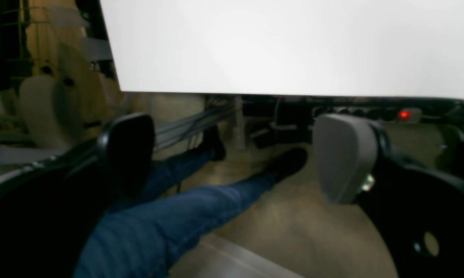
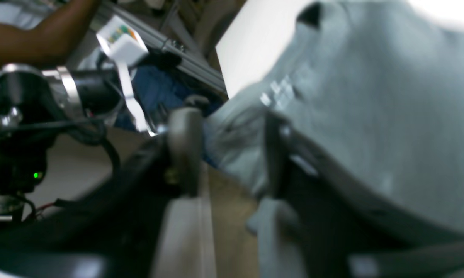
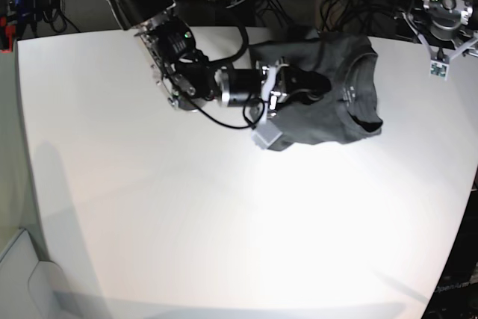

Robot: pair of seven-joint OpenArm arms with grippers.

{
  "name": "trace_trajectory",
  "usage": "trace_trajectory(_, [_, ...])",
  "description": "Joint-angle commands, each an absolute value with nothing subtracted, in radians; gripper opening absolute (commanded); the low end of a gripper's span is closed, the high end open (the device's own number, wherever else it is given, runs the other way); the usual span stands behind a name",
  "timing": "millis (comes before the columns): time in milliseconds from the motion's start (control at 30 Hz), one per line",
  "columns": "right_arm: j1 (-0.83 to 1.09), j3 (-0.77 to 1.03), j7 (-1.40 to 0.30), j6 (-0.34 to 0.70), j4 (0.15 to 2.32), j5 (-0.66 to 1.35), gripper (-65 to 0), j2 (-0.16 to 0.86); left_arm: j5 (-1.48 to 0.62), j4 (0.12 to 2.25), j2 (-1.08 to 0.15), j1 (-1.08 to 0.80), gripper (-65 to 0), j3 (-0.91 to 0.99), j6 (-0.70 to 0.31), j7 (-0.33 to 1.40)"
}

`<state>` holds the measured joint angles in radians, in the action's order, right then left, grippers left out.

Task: Layout the t-shirt on the table in an organized manner, then fold the t-shirt properly
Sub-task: 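Lift the strip end with the right gripper and fold it over toward the left gripper, then press the folded bundle with both grippers and release the right gripper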

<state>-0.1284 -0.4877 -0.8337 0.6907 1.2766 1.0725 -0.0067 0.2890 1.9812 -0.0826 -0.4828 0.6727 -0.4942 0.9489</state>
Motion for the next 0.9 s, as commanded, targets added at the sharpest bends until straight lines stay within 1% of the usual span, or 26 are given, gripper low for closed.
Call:
trace_trajectory(0, [-0.127, -0.495, -0.809, 0.698, 1.307, 1.109, -52.2, -0.031, 0.298, 1.994, -0.097, -0.481, -1.0, 0.694, -0.484, 0.944])
trace_trajectory(100, [-0.074, -0.496, -0.809, 0.698, 1.307, 1.107, -61.8, -0.035, 0.298, 1.995, -0.099, -0.481, -1.0, 0.7, -0.484, 0.944])
trace_trajectory(167, [-0.058, -0.496, -0.794, 0.698, 1.3, 1.106, -64.1, -0.045, 0.297, 1.994, -0.12, -0.486, -1.0, 0.696, -0.486, 0.944])
trace_trajectory(233, [-0.058, -0.498, -0.791, 0.698, 1.3, 1.106, -64.1, -0.045, 0.297, 1.994, -0.119, -0.489, -1.0, 0.696, -0.51, 0.944])
trace_trajectory(367, [-0.081, -0.501, -0.796, 0.698, 1.299, 1.102, -64.2, -0.045, 0.297, 1.995, -0.085, -0.481, -1.0, 0.704, -0.639, 0.944])
trace_trajectory(467, [-0.107, -0.501, -0.796, 0.698, 1.299, 1.102, -64.2, -0.039, 0.297, 2.0, -0.05, -0.461, -1.0, 0.704, -0.682, 0.946])
trace_trajectory(667, [-0.153, -0.496, -0.792, 0.698, 1.265, 1.102, -64.2, -0.005, 0.297, 2.014, 0.008, -0.409, -1.0, 0.7, -0.698, 0.957])
trace_trajectory(867, [-0.197, -0.496, -0.759, 0.698, 1.09, 1.102, -64.2, 0.033, 0.297, 2.009, 0.022, -0.378, -1.0, 0.699, -0.698, 0.957])
